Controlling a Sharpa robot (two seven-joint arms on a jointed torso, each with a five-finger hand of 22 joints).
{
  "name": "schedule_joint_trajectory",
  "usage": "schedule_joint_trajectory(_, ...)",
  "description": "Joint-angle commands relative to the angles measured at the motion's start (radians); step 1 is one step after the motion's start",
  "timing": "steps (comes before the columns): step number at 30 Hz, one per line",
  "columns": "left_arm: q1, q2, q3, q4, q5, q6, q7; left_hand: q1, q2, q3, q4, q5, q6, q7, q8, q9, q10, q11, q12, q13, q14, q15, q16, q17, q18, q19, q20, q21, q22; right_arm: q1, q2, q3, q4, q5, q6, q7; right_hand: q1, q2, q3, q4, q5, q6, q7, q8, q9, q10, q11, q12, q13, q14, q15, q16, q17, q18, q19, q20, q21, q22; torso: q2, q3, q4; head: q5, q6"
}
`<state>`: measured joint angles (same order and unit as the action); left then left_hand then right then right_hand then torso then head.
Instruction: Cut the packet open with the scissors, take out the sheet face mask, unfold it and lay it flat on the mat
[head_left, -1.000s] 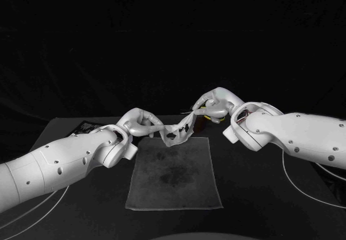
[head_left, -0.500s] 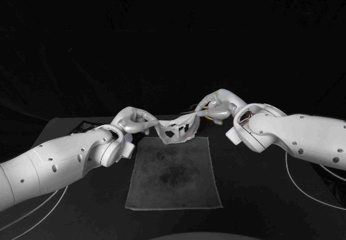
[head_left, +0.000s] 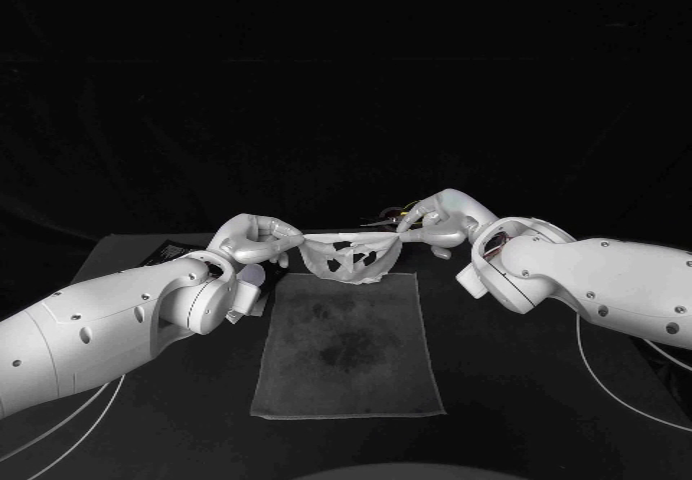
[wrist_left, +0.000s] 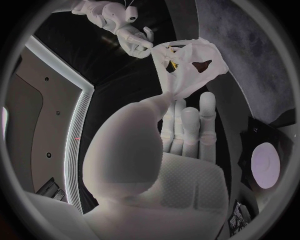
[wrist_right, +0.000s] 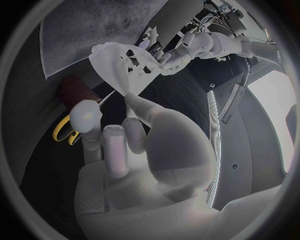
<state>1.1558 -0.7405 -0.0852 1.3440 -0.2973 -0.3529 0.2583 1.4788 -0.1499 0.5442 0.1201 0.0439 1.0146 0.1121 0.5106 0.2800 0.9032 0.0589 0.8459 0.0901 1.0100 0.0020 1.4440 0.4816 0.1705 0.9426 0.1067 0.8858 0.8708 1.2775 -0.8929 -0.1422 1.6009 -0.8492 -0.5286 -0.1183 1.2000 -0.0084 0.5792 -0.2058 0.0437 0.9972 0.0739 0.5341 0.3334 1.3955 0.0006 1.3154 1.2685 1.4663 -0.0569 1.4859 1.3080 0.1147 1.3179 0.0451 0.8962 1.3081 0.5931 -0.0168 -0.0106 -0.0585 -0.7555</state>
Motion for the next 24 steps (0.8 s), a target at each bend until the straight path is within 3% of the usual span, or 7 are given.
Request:
schedule_joint_trajectory(1, 0.002, -0.002, 0.002, 0.014, 0.031, 0.020, 0.001, -0.009, 0.000, 0.005, 0.001, 0.004, -0.007, 0.000, 0.005, 0.072, 0.017, -0.009, -0.007, -0.002, 0.000, -0.004, -0.005, -0.001, 0.011, -0.004, -0.002, 0.006, 0.001, -0.006, 0.003, 0.001, -0.004, 0.011, 0.003, 0.004, -0.005, 0.003, 0.008, 0.000, 0.005, 0.007, 0.001, 0.004, 0.002, 0.015, -0.003, 0.005, 0.001, 0.069, -0.009, 0.005, 0.097, 0.008, 0.005, -0.001, 0.002, 0.053, 0.000, 0.0002, -0.0006, 0.000, 0.001)
schedule_joint_trajectory(12, 0.010, 0.000, 0.004, 0.039, 0.005, 0.058, -0.018, -0.014, -0.001, 0.016, -0.002, 0.004, -0.015, 0.000, 0.009, 0.095, 0.028, -0.008, -0.018, -0.005, -0.005, -0.004, -0.008, -0.007, 0.011, -0.007, -0.003, 0.007, 0.003, -0.020, 0.025, -0.001, -0.020, 0.033, 0.005, 0.013, -0.006, 0.003, 0.010, 0.000, 0.005, 0.006, 0.001, 0.005, 0.002, 0.011, -0.003, -0.001, -0.005, 0.068, -0.009, 0.002, 0.091, 0.009, 0.003, -0.001, -0.004, 0.051, 0.001, 0.0011, -0.0010, -0.002, -0.001)
schedule_joint_trajectory(16, 0.022, 0.001, 0.004, 0.047, -0.014, 0.070, -0.023, -0.026, -0.003, 0.033, -0.003, 0.004, -0.029, -0.001, 0.014, 0.134, 0.062, -0.009, -0.059, -0.017, 0.053, -0.005, 0.012, 0.082, 0.011, 0.000, -0.003, 0.018, 0.012, -0.024, 0.033, -0.002, -0.026, 0.039, 0.009, 0.012, -0.007, 0.003, 0.010, 0.001, 0.005, 0.006, 0.002, 0.005, 0.002, 0.009, -0.003, -0.004, -0.009, 0.067, -0.009, 0.001, 0.089, 0.010, 0.002, -0.001, -0.007, 0.050, 0.001, 0.0012, -0.0008, -0.001, 0.000)
schedule_joint_trajectory(24, 0.052, -0.008, 0.007, 0.059, -0.029, 0.076, -0.027, -0.043, -0.004, 0.059, -0.004, 0.004, -0.053, -0.003, 0.021, 0.202, 0.134, -0.012, -0.151, -0.024, 0.103, -0.009, 0.024, 0.147, 0.012, 0.008, -0.007, 0.031, 0.022, -0.036, 0.034, -0.005, -0.052, 0.038, 0.011, 0.003, -0.007, 0.003, 0.010, 0.001, 0.005, 0.005, 0.002, 0.005, 0.002, 0.009, -0.003, -0.004, -0.008, 0.067, -0.009, 0.001, 0.089, 0.010, 0.001, -0.001, -0.008, 0.050, 0.000, 0.0007, -0.0011, -0.003, -0.001)
